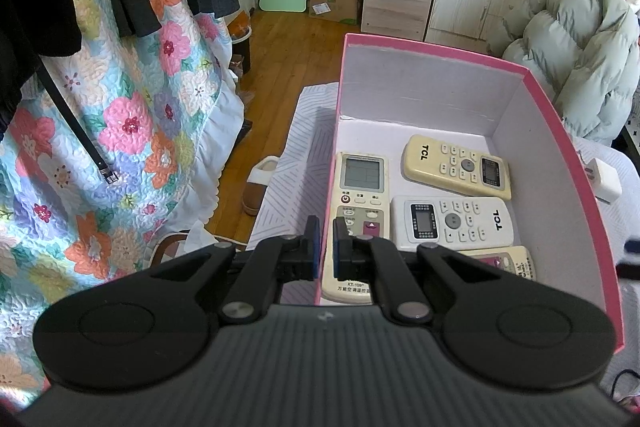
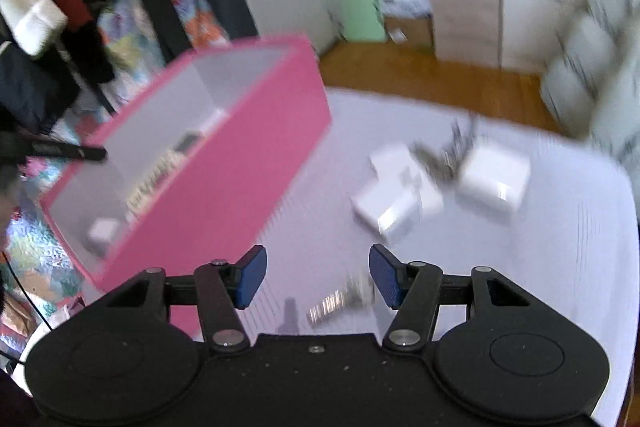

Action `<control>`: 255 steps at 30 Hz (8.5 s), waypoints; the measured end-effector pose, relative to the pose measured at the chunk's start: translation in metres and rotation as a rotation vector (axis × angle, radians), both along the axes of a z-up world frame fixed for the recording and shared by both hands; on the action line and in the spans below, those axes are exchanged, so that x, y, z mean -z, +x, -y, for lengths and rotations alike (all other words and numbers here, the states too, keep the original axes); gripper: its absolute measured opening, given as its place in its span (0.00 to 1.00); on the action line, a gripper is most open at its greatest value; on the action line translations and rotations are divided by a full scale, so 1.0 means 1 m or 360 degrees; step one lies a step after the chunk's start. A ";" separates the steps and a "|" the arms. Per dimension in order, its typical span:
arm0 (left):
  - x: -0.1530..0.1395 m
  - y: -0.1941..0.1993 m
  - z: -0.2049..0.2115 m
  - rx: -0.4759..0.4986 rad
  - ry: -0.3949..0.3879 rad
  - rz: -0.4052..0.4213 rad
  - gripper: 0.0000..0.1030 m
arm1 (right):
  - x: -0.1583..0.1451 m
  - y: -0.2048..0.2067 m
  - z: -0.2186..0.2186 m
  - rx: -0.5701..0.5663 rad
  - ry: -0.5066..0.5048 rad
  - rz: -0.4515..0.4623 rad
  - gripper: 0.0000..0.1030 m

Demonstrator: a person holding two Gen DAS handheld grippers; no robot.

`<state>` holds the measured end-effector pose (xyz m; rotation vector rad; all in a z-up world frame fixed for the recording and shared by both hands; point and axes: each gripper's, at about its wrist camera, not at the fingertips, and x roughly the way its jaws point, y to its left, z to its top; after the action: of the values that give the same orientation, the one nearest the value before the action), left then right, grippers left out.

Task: Organize rigid objects
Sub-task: 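Return the right gripper to the table and grasp the metal keys, then carry the keys with the right gripper into the box and release, then return the right gripper to the table and grasp the white charger cube, then carry the white charger cube with the right gripper into the box, release, then return the right gripper to the table and grasp the white rectangular block, then carry the white rectangular block with the right gripper into the box, release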

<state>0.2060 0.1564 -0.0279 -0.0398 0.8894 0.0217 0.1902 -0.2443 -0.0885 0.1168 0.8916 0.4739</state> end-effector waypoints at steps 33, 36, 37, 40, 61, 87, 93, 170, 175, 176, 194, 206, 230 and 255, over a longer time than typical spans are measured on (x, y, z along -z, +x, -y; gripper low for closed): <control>0.000 0.000 0.005 -0.0004 0.0028 -0.0010 0.05 | -0.026 -0.015 0.001 0.0142 0.0161 0.0263 0.05; 0.000 0.000 0.005 -0.0004 0.0027 -0.0010 0.05 | -0.054 -0.017 -0.007 0.0054 0.0218 0.0347 0.05; 0.000 0.000 0.005 -0.0003 0.0029 -0.0009 0.05 | -0.062 -0.017 -0.011 0.0022 0.0231 0.0374 0.05; 0.000 0.000 0.005 -0.0006 0.0025 -0.0008 0.05 | -0.083 -0.010 -0.025 -0.0086 0.0289 0.0426 0.05; -0.002 0.002 0.007 -0.0009 0.0006 -0.0010 0.05 | -0.060 0.058 -0.136 -0.0464 -0.0129 0.0319 0.13; -0.001 0.003 0.002 -0.0030 -0.0032 -0.0030 0.05 | -0.036 0.034 0.020 0.0291 0.0048 0.0044 0.50; -0.001 0.003 0.002 -0.0024 -0.0022 -0.0032 0.05 | 0.000 0.054 0.001 0.0298 0.0021 -0.0070 0.53; -0.001 -0.003 -0.005 0.0063 -0.0064 -0.0001 0.03 | -0.038 0.042 -0.192 -0.0784 -0.0184 -0.0439 0.57; -0.002 -0.004 -0.006 0.0060 -0.0069 0.0001 0.03 | -0.048 0.048 -0.179 -0.0666 -0.0112 -0.0422 0.59; -0.002 -0.004 -0.006 0.0063 -0.0063 0.0000 0.03 | -0.053 0.048 -0.172 -0.0650 -0.0085 -0.0399 0.60; -0.001 -0.003 -0.005 0.0058 -0.0048 -0.0006 0.03 | -0.064 0.045 0.010 -0.0016 0.0000 -0.0024 0.62; -0.001 -0.003 -0.002 0.0046 -0.0033 -0.0014 0.03 | 0.002 0.073 -0.004 -0.0237 -0.0297 0.0087 0.24; -0.001 -0.004 -0.005 0.0028 -0.0034 -0.0024 0.04 | 0.021 0.143 -0.013 -0.0287 -0.0333 -0.0151 0.43; -0.002 -0.003 0.001 0.0022 -0.0004 0.0003 0.04 | 0.009 0.108 -0.016 -0.0225 -0.0325 -0.0072 0.42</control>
<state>0.2029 0.1558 -0.0256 -0.0363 0.8879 0.0075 0.2978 -0.2280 -0.0972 -0.1234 0.9915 0.5103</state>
